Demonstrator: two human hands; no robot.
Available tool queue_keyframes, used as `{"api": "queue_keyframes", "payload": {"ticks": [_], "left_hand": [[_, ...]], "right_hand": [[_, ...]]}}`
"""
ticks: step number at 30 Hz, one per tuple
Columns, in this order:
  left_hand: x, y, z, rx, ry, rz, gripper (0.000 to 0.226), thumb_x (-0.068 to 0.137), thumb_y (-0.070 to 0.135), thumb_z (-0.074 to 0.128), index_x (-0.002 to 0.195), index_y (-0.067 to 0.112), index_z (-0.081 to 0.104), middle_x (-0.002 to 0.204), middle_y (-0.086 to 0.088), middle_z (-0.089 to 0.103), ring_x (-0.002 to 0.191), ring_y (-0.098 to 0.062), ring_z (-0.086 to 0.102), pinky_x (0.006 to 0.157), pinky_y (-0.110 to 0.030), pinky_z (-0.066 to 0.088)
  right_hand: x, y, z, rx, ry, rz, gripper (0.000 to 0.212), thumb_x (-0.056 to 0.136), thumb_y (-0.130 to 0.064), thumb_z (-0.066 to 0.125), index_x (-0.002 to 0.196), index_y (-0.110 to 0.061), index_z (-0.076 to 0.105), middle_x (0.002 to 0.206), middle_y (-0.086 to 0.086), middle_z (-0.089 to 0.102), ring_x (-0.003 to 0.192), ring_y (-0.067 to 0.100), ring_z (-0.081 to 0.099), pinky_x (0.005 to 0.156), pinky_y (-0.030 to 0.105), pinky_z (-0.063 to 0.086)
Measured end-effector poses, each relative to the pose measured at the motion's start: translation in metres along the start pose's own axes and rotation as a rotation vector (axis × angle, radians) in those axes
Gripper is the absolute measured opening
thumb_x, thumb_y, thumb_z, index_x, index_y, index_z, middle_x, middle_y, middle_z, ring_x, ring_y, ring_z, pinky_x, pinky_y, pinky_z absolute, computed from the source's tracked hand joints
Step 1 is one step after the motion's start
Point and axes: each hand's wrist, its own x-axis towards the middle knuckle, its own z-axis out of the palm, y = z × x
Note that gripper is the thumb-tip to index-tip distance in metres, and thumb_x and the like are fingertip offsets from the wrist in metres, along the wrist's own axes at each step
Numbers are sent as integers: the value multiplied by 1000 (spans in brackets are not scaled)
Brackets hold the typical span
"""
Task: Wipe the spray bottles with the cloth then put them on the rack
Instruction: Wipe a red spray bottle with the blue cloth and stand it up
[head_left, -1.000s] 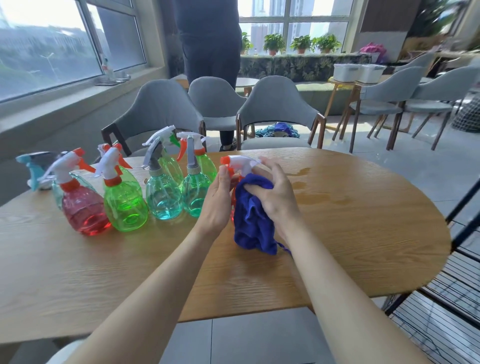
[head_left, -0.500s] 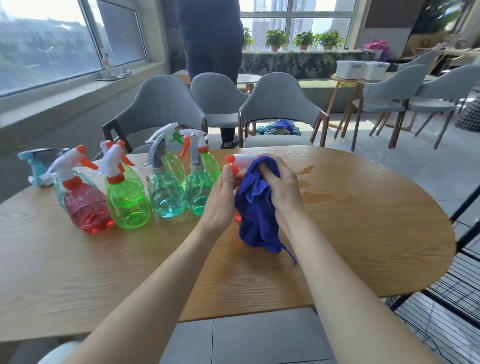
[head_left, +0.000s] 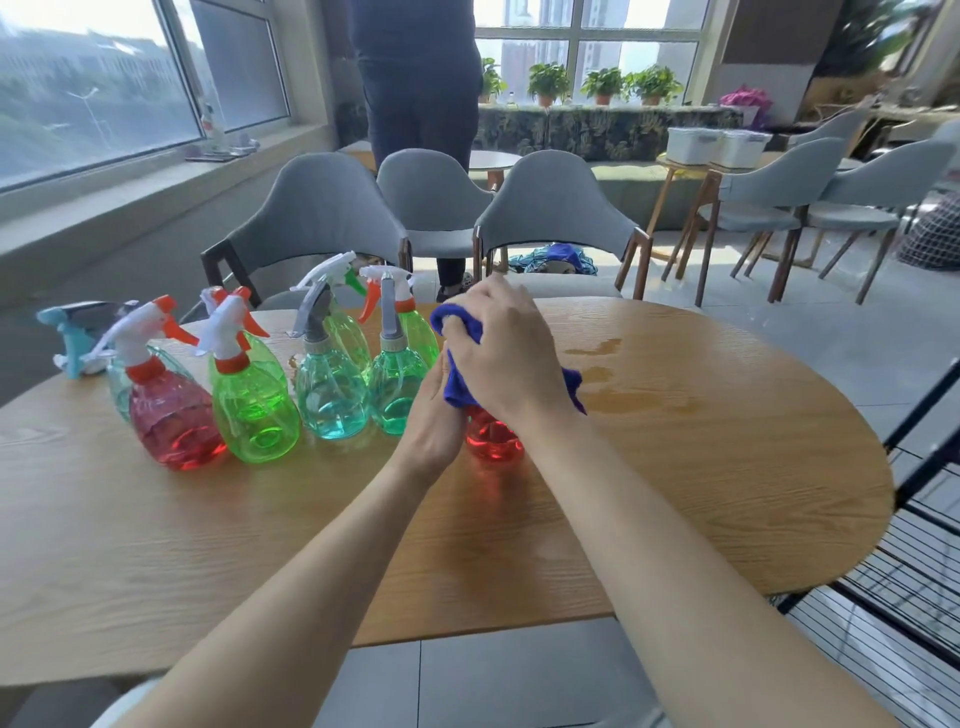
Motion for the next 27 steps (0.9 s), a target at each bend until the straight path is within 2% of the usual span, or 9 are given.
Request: {"api": "queue_keyframes", "payload": {"ticks": [2, 5, 9, 12, 14, 17, 23, 25, 27], "left_hand": [[-1, 4, 0, 4, -4, -1, 29, 114, 10, 43, 130, 22, 64, 117, 12, 72, 97, 14, 64, 87, -12, 48], [-1, 8, 3, -47, 10, -66, 38, 119, 34, 30, 116, 45, 66, 109, 24, 76, 105, 14, 66, 95, -19, 51], [1, 4, 6, -68, 19, -113, 46, 117, 51, 23, 123, 49, 68, 125, 8, 76, 120, -9, 68, 110, -39, 51], [3, 1, 6, -64, 23, -119, 58, 115, 57, 21, 145, 32, 64, 138, 7, 70, 130, -4, 62, 115, -32, 44], [2, -1, 4, -58, 22, -102, 65, 113, 62, 21, 145, 25, 64, 138, 12, 68, 126, 7, 60, 115, -23, 41], [2, -2, 5, -61, 26, -99, 56, 114, 56, 21, 137, 29, 65, 124, 20, 68, 103, 26, 57, 91, 0, 39], [-2, 4, 7, -90, 37, -128, 44, 113, 58, 21, 120, 49, 64, 116, 25, 70, 104, 23, 62, 101, -19, 46], [-4, 7, 8, -85, 37, -106, 50, 114, 56, 21, 126, 41, 67, 119, 21, 72, 106, 21, 62, 105, -23, 49], [-6, 9, 7, -59, 35, -88, 50, 116, 49, 19, 132, 35, 64, 116, 21, 69, 100, 27, 58, 97, -11, 48]], "right_hand": [[-1, 3, 3, -9, 14, 29, 23, 106, -20, 58, 108, -10, 78, 106, 4, 68, 96, 15, 55, 84, 25, 47], [0, 11, 0, 55, 41, 161, 27, 110, -20, 53, 110, -7, 76, 107, 4, 69, 92, 12, 56, 75, 7, 37], [-8, 14, 9, 77, 85, 241, 32, 114, -22, 43, 117, -6, 71, 108, 3, 66, 92, 9, 55, 73, -1, 36], [-19, 19, 17, 106, 162, 353, 34, 116, -22, 38, 122, -4, 66, 114, 6, 64, 97, 11, 55, 77, -2, 34], [-27, 27, 17, 104, 176, 370, 33, 116, -20, 38, 124, -3, 65, 115, 7, 63, 99, 14, 56, 78, 1, 34], [-30, 33, 10, 114, 142, 359, 32, 115, -18, 40, 132, -6, 65, 123, 5, 60, 104, 11, 55, 84, 2, 34], [-42, 30, 3, 210, 294, 474, 18, 110, -11, 54, 127, -7, 56, 129, 6, 49, 97, -8, 53, 77, -3, 39], [-46, 26, 5, 230, 362, 376, 15, 107, -10, 59, 120, -5, 55, 125, 10, 50, 100, -16, 51, 78, -1, 41], [-42, 23, 10, 215, 303, 222, 14, 105, -12, 65, 114, -4, 58, 122, 11, 51, 100, -11, 52, 81, 0, 44]]}}
